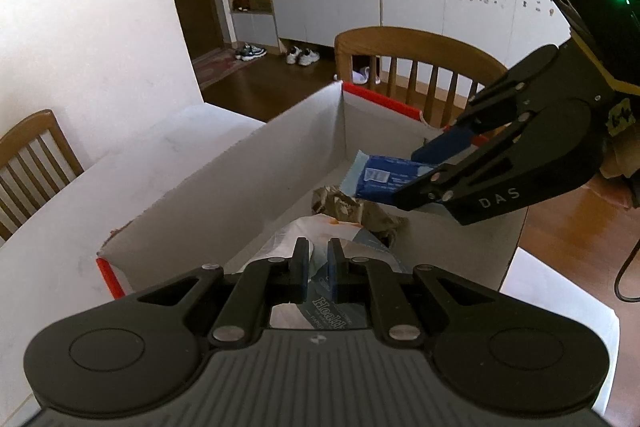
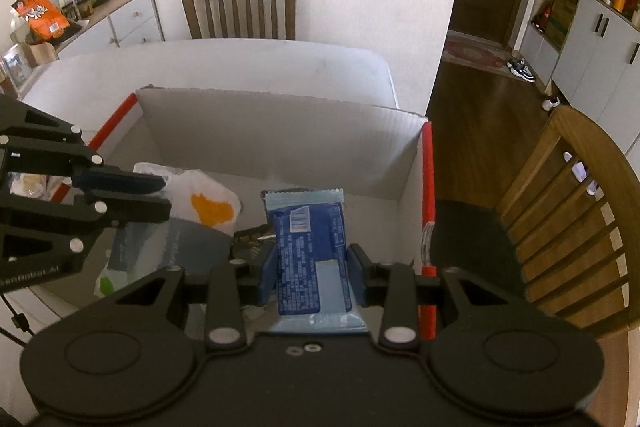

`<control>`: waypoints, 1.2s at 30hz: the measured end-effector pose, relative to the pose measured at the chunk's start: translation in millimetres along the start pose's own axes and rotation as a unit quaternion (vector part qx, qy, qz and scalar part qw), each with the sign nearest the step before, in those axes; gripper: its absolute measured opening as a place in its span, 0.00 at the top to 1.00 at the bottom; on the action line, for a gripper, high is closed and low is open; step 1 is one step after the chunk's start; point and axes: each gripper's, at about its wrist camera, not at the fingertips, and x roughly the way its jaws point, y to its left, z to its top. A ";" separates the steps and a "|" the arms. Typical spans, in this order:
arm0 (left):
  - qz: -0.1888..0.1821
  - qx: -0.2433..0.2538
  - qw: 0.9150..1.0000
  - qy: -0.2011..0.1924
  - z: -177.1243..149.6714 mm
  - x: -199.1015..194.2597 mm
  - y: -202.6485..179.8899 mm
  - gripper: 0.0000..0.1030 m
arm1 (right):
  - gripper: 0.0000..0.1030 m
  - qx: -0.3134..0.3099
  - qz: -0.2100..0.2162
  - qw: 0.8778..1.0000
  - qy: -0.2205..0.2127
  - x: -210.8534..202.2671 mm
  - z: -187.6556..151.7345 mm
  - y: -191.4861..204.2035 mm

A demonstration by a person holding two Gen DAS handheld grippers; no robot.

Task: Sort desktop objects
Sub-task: 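Lower the white bag and blue packet into the red box and open both grippers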

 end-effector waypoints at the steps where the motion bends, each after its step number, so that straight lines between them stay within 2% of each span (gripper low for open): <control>1: 0.000 0.002 1.000 0.002 -0.2 1.3 -0.8 0.92 | 0.65 -0.002 0.001 1.000 0.001 1.4 -0.4 0.5; 13: -0.015 0.010 1.000 0.019 -0.9 12.7 -7.9 0.92 | 0.65 -0.011 0.001 1.000 0.015 11.1 -7.9 0.7; 36: -0.051 -0.031 0.996 0.063 -9.0 28.0 -2.1 0.92 | 0.65 -0.021 0.008 0.998 0.052 31.6 -19.7 10.5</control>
